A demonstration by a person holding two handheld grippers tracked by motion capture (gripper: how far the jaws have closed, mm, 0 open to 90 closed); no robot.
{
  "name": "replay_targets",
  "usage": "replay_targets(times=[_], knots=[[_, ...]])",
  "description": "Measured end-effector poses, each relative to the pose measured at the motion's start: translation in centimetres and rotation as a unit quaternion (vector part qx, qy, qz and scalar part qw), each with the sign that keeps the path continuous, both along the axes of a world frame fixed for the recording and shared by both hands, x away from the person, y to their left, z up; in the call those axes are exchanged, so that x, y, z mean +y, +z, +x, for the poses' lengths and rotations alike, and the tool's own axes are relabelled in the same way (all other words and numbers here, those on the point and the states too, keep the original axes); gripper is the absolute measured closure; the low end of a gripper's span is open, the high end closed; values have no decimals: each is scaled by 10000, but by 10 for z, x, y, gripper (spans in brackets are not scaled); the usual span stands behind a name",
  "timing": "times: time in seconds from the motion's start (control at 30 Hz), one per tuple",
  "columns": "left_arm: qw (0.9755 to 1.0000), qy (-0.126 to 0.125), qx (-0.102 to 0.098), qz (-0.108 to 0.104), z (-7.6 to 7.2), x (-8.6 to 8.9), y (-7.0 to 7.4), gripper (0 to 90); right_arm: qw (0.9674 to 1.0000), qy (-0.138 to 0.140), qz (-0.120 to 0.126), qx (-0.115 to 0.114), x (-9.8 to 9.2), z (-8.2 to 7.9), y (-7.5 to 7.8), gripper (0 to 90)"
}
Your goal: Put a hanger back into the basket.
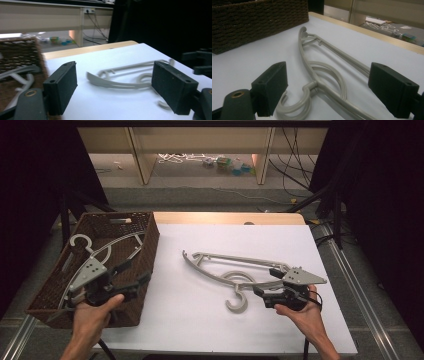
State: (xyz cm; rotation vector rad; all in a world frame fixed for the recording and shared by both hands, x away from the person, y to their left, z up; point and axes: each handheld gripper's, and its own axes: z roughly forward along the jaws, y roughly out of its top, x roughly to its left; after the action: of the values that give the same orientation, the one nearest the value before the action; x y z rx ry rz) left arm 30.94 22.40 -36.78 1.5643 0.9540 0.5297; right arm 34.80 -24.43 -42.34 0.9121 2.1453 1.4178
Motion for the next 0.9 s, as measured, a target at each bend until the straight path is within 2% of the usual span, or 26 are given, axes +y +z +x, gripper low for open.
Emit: replay_targets(times=[0.13,0.23,0.33,0.37,0.43,0.63,0.73,0.83,0.9], knots=[[9993,-184,-118,304,-3,-18,-14,202,10000,28,-7,-7,1,-1,0,168],[9994,-281,-72,201,-5,-26,-26,197,9999,-12,12,-109,0,-2,0,168],[9989,-318,-169,314,-7,-32,-34,184,10000,-29,60,-35,-1,-2,0,168],[9989,-301,-149,318,-9,-32,-35,182,9999,-45,149,-15,-1,-2,0,167],[9992,-314,-185,164,-12,-34,-40,174,9998,-45,210,-1,0,-2,0,164],[9980,-502,-207,313,-21,-39,-54,157,9998,4,181,-4,0,-1,0,161],[9965,-598,-259,532,-23,-45,-59,158,10000,35,62,-19,1,0,1,169],[9961,-643,-220,569,-24,-49,-63,158,9999,126,-62,59,0,5,2,171],[9959,-688,-189,554,-24,-51,-66,158,9994,213,-251,67,0,12,3,171]])
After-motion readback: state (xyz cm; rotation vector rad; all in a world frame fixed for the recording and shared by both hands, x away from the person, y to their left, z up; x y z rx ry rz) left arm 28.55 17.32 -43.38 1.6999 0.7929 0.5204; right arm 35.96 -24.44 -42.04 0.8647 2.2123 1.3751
